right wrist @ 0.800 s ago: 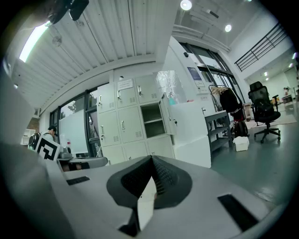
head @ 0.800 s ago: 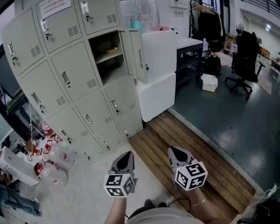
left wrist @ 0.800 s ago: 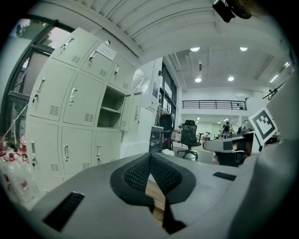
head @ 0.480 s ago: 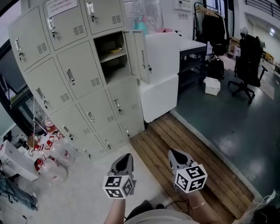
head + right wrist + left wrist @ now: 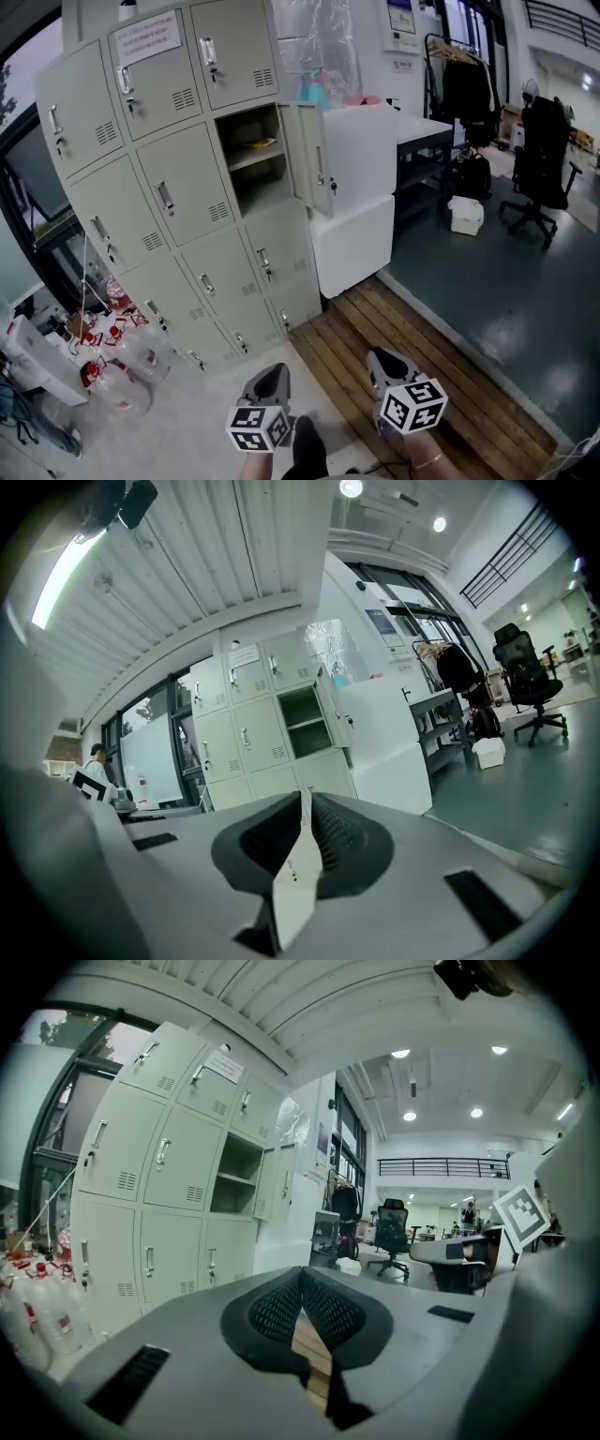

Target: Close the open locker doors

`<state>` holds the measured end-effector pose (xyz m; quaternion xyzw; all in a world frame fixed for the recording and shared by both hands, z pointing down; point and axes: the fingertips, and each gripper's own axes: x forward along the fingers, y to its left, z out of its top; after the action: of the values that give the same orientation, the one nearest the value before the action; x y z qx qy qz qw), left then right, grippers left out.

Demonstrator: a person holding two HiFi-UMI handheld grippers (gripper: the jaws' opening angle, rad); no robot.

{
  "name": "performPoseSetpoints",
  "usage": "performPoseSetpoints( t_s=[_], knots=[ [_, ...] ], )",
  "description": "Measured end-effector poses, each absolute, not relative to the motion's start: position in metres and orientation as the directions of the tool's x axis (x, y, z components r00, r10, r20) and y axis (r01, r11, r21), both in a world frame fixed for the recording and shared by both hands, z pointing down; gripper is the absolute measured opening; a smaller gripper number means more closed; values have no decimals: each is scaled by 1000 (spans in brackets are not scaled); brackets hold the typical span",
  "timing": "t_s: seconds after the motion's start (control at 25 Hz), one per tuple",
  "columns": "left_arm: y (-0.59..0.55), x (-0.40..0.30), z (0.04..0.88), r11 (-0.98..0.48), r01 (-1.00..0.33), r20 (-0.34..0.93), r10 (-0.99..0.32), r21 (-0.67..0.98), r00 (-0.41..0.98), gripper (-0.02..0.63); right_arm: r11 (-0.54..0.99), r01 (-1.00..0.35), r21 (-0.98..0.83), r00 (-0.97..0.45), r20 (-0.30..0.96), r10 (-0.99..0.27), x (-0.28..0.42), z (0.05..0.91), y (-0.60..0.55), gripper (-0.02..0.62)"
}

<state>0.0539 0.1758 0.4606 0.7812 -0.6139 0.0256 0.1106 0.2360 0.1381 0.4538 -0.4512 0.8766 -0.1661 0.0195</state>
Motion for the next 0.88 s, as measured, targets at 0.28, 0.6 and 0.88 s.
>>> performPoseSetpoints(
  t_s=[0.28,0.6,0.88],
  knots=[
    [93,3,464,-235,-964,177,-951,126,255,20,562,-768,-309,-612,92,-786,183,451,52,63],
    [-49,-68,445,-272,-953,135,-948,136,290,20,519,-793,-318,-564,62,-823,119,426,-94,72],
    [-136,-123,422,-304,-944,82,-945,127,316,20,470,-830,-302,-494,6,-869,87,395,-188,81]
  ],
)
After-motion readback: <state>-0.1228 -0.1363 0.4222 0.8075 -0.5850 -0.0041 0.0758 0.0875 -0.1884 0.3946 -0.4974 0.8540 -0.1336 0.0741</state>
